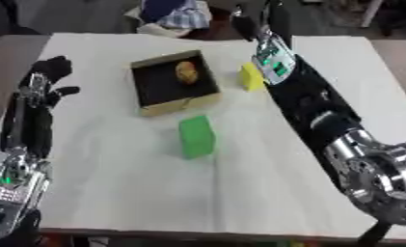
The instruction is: Pick up objects on the table and place them in the box.
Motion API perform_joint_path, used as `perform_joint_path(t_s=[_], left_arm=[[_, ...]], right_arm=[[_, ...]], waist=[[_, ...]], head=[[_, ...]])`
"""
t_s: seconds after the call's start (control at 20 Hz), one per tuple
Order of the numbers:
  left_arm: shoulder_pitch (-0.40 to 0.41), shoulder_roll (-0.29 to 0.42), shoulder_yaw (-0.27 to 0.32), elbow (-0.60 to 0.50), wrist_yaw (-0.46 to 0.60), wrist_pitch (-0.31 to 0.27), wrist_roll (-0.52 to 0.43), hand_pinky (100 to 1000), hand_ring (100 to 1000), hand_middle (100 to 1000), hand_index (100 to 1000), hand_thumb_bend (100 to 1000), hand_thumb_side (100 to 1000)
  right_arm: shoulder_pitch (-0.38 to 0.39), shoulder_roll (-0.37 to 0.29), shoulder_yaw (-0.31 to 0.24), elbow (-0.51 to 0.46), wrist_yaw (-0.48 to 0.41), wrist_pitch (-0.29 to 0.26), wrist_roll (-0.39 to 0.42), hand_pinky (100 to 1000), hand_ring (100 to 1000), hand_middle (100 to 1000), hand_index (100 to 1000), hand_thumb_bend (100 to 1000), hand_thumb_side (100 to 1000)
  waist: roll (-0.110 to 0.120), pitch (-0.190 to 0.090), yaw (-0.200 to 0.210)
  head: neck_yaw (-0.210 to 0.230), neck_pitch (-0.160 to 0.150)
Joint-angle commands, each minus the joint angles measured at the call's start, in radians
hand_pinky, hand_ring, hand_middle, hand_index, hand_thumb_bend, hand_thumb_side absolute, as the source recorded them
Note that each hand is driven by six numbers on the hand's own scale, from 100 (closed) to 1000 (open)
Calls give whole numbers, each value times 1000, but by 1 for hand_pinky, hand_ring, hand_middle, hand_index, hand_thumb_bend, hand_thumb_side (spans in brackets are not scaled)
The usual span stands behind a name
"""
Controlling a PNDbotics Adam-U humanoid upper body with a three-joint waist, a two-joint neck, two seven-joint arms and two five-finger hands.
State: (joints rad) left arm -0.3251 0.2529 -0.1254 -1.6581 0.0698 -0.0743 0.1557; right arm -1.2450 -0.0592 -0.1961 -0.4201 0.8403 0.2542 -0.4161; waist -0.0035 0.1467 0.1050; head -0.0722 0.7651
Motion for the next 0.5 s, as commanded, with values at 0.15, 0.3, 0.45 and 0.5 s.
perform_joint_path(t_s=[0.15,0.3,0.45,0.5], left_arm=[[-8,11,5,-11,2,0,-1,711,862,754,817,100,920],[-8,11,5,-11,3,0,-1,712,863,754,817,100,920],[-7,11,6,-11,3,0,-1,711,863,754,817,100,920],[-7,11,6,-11,3,0,-1,712,863,754,817,100,920]], right_arm=[[-10,-13,2,-4,88,24,43,867,880,877,971,100,693],[-8,-13,1,-3,132,34,74,870,885,885,976,100,711],[-6,-13,-4,-5,168,46,101,873,889,889,979,100,737],[-6,-13,-5,-6,178,50,109,873,889,891,981,100,753]], waist=[[6,-20,-1],[6,-20,-2],[7,-20,-3],[7,-20,-3]], head=[[3,5],[4,5],[5,5],[5,5]])
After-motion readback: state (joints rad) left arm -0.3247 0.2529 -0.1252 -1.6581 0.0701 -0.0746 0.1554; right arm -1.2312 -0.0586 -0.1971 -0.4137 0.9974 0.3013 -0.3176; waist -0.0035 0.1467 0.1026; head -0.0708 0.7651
